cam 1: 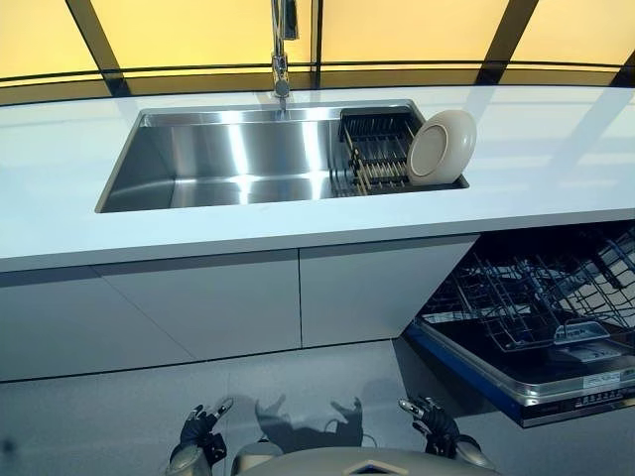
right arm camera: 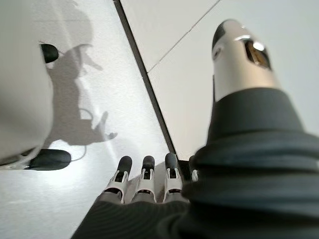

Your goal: Take plates into dishwasher

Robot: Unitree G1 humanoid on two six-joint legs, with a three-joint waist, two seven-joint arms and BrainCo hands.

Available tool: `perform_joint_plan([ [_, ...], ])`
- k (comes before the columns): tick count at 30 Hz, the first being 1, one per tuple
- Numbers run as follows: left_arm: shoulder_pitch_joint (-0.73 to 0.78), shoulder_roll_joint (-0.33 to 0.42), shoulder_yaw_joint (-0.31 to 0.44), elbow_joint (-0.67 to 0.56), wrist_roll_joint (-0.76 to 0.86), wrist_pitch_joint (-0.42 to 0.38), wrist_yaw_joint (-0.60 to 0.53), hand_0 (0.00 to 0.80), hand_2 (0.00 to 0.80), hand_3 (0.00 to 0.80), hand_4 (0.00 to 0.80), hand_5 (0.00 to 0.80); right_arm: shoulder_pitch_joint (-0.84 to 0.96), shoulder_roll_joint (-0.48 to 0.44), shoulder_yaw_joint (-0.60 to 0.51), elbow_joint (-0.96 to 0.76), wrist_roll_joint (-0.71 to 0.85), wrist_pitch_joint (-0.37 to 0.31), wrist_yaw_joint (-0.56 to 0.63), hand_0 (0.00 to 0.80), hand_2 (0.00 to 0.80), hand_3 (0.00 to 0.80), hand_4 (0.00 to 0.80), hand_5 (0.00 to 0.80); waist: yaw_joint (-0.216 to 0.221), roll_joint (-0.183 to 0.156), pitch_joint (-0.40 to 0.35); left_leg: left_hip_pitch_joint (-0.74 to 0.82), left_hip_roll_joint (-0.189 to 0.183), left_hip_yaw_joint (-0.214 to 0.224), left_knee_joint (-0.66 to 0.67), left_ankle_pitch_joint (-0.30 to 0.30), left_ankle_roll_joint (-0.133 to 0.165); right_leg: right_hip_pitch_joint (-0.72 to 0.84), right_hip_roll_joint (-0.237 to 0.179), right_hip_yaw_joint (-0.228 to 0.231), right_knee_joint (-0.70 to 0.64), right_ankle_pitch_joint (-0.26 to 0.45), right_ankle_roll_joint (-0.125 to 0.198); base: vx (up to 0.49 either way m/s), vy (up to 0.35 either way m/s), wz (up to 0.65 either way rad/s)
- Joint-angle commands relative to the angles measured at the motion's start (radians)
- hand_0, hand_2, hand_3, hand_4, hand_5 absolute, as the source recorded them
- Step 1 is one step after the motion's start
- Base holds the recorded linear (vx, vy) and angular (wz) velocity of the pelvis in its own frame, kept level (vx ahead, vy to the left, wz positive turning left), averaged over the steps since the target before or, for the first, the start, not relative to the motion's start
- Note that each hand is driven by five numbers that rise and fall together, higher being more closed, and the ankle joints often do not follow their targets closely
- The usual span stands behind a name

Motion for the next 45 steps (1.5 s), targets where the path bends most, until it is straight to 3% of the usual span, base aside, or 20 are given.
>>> perform_joint_plan([
  [1, -0.067, -0.010, 0.015, 0.024, -0.033, -0.012, -0.007, 0.000, 0.000, 0.000, 0.000, 0.000, -0.088, 0.005, 0.008, -0.017, 0.019, -0.089, 0.009, 0.000, 0.000, 0.000, 0.000, 0.000, -0.001, 0.015, 0.009, 0.017, -0.096, 0.041, -0.003, -0.061, 0.109, -0.068, 0.058, 0.041, 0.058, 0.020, -0.034, 0.000, 0.000, 0.00],
  [7, -0.070, -0.005, 0.016, 0.018, -0.028, 0.011, -0.006, 0.000, 0.000, 0.000, 0.000, 0.000, -0.092, -0.005, -0.003, -0.052, 0.069, -0.165, 0.039, 0.000, 0.000, 0.000, 0.000, 0.000, -0.004, 0.012, 0.010, 0.019, -0.096, 0.044, -0.003, -0.062, 0.110, -0.071, 0.057, 0.046, 0.063, 0.021, -0.030, 0.000, 0.000, 0.00],
  [11, -0.054, 0.009, 0.024, -0.003, -0.020, 0.017, -0.009, 0.000, 0.000, 0.000, 0.000, 0.000, -0.091, -0.036, -0.015, -0.250, 0.089, -0.242, 0.033, 0.000, 0.000, 0.000, 0.000, 0.000, -0.011, 0.003, 0.018, 0.021, -0.091, 0.050, -0.003, -0.062, 0.110, -0.077, 0.056, 0.052, 0.071, 0.023, -0.025, 0.000, 0.000, 0.00],
  [14, -0.026, 0.026, 0.050, -0.026, -0.014, 0.016, -0.017, 0.000, 0.000, 0.000, 0.000, 0.000, -0.082, -0.082, -0.047, -0.521, 0.085, -0.249, -0.013, 0.000, 0.000, 0.000, 0.000, 0.000, -0.024, -0.007, 0.020, 0.016, -0.086, 0.060, -0.003, -0.066, 0.112, -0.093, 0.056, 0.060, 0.076, 0.024, -0.021, -0.035, -0.007, -0.04],
  [20, -0.027, 0.042, 0.073, -0.036, -0.004, 0.033, -0.028, 0.000, 0.000, 0.000, 0.000, 0.000, -0.140, -0.183, -0.184, -0.732, 0.187, -0.302, 0.001, 0.000, 0.000, 0.000, 0.000, 0.000, -0.031, -0.016, 0.019, 0.009, -0.080, 0.073, -0.001, -0.076, 0.114, -0.112, 0.052, 0.065, 0.088, 0.022, -0.011, -0.013, 0.020, -0.04],
  [30, -0.054, 0.041, 0.035, -0.043, -0.009, 0.049, -0.014, 0.000, 0.000, 0.000, 0.000, 0.000, -0.351, -0.368, -0.282, -0.665, 0.303, -0.252, -0.101, 0.000, 0.000, 0.000, 0.000, 0.000, 0.020, -0.037, 0.041, -0.019, -0.093, 0.056, 0.033, -0.094, 0.136, -0.154, 0.016, 0.053, 0.155, 0.070, 0.021, -0.003, 0.077, -0.02],
  [35, -0.072, 0.053, 0.020, -0.037, -0.011, 0.059, -0.001, 0.000, 0.000, 0.000, 0.000, 0.000, -0.433, -0.403, -0.277, -0.582, 0.336, -0.207, -0.142, 0.000, 0.000, 0.000, 0.000, 0.000, 0.035, -0.028, 0.048, -0.054, -0.096, 0.050, 0.047, -0.083, 0.151, -0.196, -0.004, 0.060, 0.350, 0.063, 0.024, 0.003, 0.106, 0.04],
  [36, -0.072, 0.057, 0.016, -0.038, -0.003, 0.064, 0.000, 0.000, 0.000, 0.000, 0.000, 0.000, -0.437, -0.414, -0.273, -0.585, 0.340, -0.191, -0.148, 0.000, 0.000, 0.000, 0.000, 0.000, 0.035, -0.023, 0.051, -0.063, -0.093, 0.052, 0.053, -0.077, 0.148, -0.218, -0.004, 0.069, 0.413, 0.079, 0.019, 0.043, 0.063, 0.15],
  [37, -0.071, 0.066, 0.016, -0.041, 0.003, 0.073, 0.008, 0.000, 0.000, 0.000, 0.000, 0.000, -0.423, -0.422, -0.267, -0.598, 0.346, -0.167, -0.157, 0.000, 0.000, 0.000, 0.000, 0.000, 0.026, -0.023, 0.066, -0.065, -0.093, 0.042, 0.066, -0.076, 0.143, -0.265, -0.010, 0.083, 0.461, 0.141, 0.020, 0.087, 0.042, 0.22],
  [41, -0.061, 0.087, 0.026, -0.049, 0.010, 0.084, 0.018, 0.000, 0.000, 0.000, 0.000, 0.000, -0.418, -0.409, -0.248, -0.603, 0.359, -0.173, -0.152, 0.000, 0.000, 0.000, 0.000, 0.000, 0.011, -0.032, 0.098, -0.005, -0.080, 0.047, 0.072, -0.097, 0.128, -0.312, -0.062, 0.050, 0.367, 0.230, 0.037, 0.158, -0.123, 0.14],
  [43, -0.070, 0.098, 0.014, -0.064, 0.027, 0.096, 0.039, 0.000, 0.000, 0.000, 0.000, 0.000, -0.448, -0.428, -0.265, -0.567, 0.369, -0.163, -0.142, 0.000, 0.000, 0.000, 0.000, 0.000, 0.001, -0.028, 0.120, 0.050, -0.073, 0.009, 0.080, -0.134, 0.127, -0.406, -0.109, 0.035, 0.270, 0.289, 0.058, 0.239, -0.246, 0.09],
  [44, -0.072, 0.098, 0.013, -0.064, 0.027, 0.095, 0.041, 0.000, 0.000, 0.000, 0.000, 0.000, -0.451, -0.430, -0.266, -0.563, 0.371, -0.163, -0.140, 0.000, 0.000, 0.000, 0.000, 0.000, 0.000, -0.027, 0.122, 0.052, -0.072, 0.006, 0.082, -0.137, 0.127, -0.408, -0.111, 0.033, 0.263, 0.292, 0.060, 0.301, -0.361, 0.21],
  [45, -0.082, 0.107, 0.011, -0.061, 0.032, 0.089, 0.044, 0.000, 0.000, 0.000, 0.000, 0.000, -0.474, -0.445, -0.276, -0.546, 0.380, -0.159, -0.138, 0.000, 0.000, 0.000, 0.000, 0.000, 0.001, -0.025, 0.132, 0.070, -0.056, -0.008, 0.102, -0.163, 0.119, -0.429, -0.142, 0.007, 0.122, 0.299, 0.063, 0.194, -0.291, 0.27],
])
